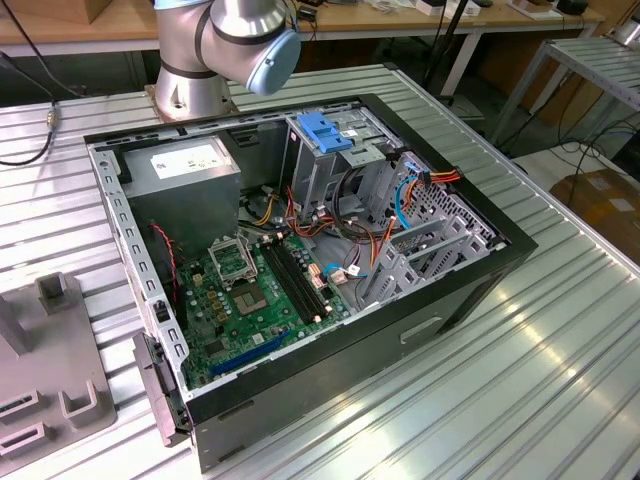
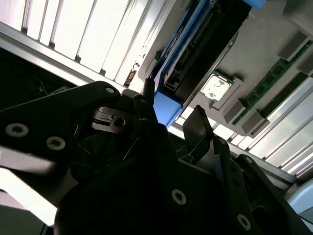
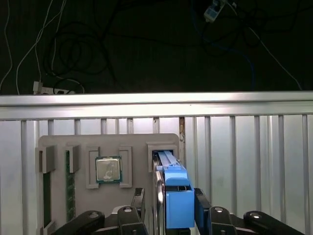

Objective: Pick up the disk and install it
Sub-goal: 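Pick up the disk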

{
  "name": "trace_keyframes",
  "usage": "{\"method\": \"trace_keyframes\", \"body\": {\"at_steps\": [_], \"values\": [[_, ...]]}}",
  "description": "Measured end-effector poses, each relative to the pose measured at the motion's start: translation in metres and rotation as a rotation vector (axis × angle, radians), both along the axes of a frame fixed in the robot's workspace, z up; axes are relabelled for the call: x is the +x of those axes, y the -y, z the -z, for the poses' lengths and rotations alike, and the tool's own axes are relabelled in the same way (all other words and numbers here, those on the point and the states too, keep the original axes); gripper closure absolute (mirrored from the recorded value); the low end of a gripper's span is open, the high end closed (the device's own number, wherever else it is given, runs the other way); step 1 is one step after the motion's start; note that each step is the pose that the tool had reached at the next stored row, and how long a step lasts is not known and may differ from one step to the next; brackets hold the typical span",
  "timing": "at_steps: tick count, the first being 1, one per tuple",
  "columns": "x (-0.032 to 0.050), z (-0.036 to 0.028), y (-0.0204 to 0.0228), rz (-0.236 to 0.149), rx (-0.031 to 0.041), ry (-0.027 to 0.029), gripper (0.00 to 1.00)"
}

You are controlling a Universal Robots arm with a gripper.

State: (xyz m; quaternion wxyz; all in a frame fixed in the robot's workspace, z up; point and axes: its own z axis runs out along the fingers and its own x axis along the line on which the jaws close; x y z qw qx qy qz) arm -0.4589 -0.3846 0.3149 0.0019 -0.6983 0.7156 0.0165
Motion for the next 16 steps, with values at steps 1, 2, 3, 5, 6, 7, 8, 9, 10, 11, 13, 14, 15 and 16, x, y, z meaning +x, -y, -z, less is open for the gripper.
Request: {"method": "trace_keyframes", "body": {"at_steps": [1, 2, 3, 5, 6, 7, 8, 9, 10, 11, 13, 14, 15, 16], "values": [[0.0, 0.0007, 0.0, 0.0, 0.0016, 0.0, 0.49], [0.0, 0.0012, 0.0, 0.0, 0.0036, -0.0001, 0.49], [0.0, 0.0019, 0.0, 0.0, 0.0061, -0.0002, 0.49], [0.0, 0.0029, -0.0001, 0.0, 0.0104, -0.0002, 0.51], [0.0, 0.0034, 0.0, 0.0, 0.0121, -0.0002, 0.51], [0.0001, 0.004, 0.0, 0.0, 0.0142, -0.0001, 0.58], [0.0, 0.0045, -0.0001, 0.0, 0.0157, -0.0001, 0.58], [0.0001, 0.0049, -0.0001, 0.0, 0.0172, -0.0002, 0.58], [0.0001, 0.0051, 0.0, 0.0, 0.0183, -0.0004, 0.58], [0.0, 0.0053, 0.0, 0.0, 0.0192, -0.0004, 0.58], [0.0, 0.0055, 0.0, 0.0, 0.0197, -0.0001, 0.58], [0.0, 0.0056, 0.0, 0.0, 0.0197, -0.0002, 0.58], [0.0001, 0.0059, -0.0001, 0.0, 0.0198, 0.0, 0.58], [0.0001, 0.0063, -0.0004, 0.0, 0.0199, 0.0002, 0.58]]}}
